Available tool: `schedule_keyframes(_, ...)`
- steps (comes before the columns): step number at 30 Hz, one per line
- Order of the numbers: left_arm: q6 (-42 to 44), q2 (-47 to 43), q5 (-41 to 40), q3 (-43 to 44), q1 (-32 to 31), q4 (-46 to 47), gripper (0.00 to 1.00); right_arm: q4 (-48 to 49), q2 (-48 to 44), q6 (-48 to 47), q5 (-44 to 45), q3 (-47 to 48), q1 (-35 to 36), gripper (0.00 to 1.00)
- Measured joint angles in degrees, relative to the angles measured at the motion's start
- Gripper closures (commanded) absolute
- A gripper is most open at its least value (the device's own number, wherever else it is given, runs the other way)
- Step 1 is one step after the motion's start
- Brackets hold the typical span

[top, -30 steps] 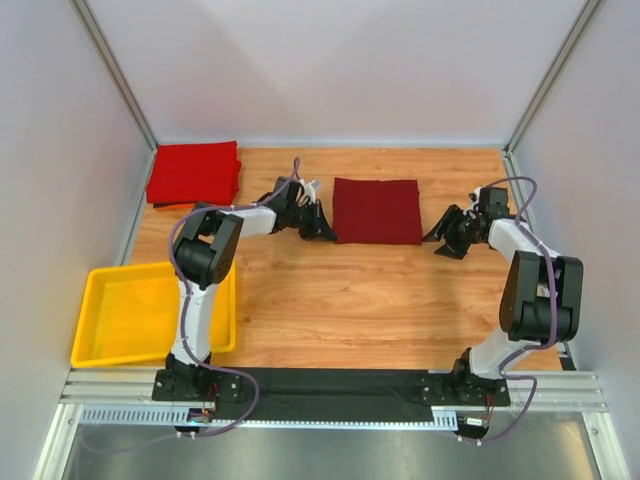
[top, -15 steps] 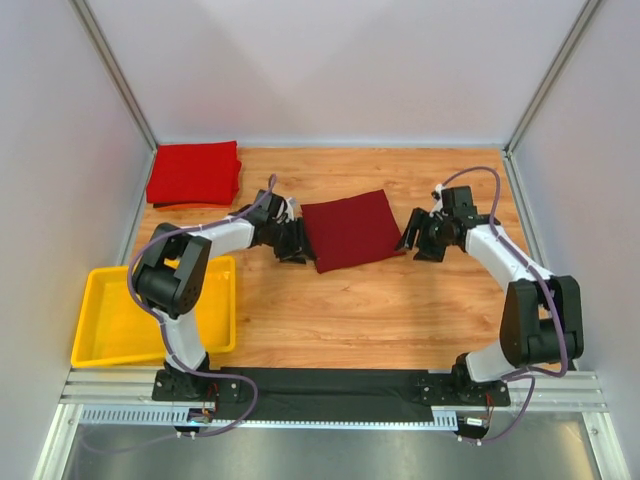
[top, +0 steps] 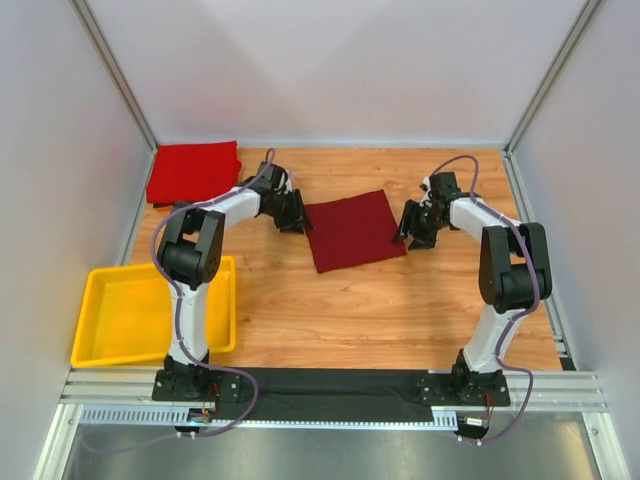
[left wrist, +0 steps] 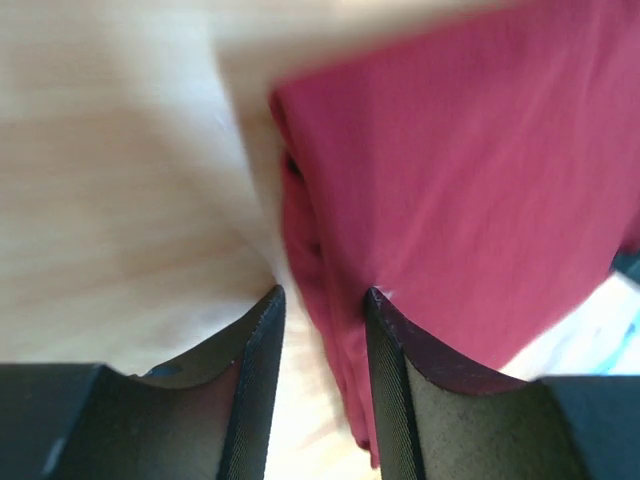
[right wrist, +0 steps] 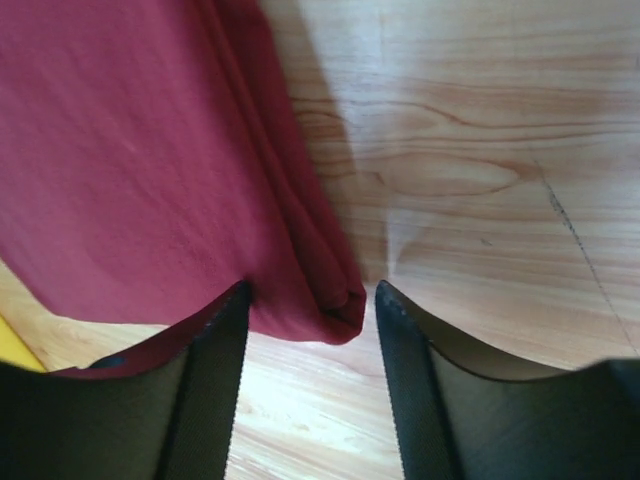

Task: Fold and stack the t-shirts
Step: Fold the tshirt

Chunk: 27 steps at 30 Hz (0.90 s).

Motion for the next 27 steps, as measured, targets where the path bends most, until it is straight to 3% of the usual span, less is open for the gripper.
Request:
schedule_keyframes(5,1.07,3.37,-0.37,6.25,1.77,-1.86,0.56,3.19,-0.02,0.76,-0.79,-4.55,-0.07,0.57)
schedule_keyframes(12,2.73,6.64,2.32,10.88,2.82,-2.32,0.51,8.66,-3.76,2.89,-0.85,-10.93,-0.26,0.64)
schedule_keyframes(20,2.82,-1.22,7.48,-3.78,2.86,4.37,0.48,12.98,-5.57,5.18,-1.97,-14.67,-0.22,0.65)
schedule_keyframes(27,1.42,-3.34,8.46,-8.28,1.44,7.58,0.48,15.82,-6.69,6.71,-3.39,-17.18,0.83,0.64)
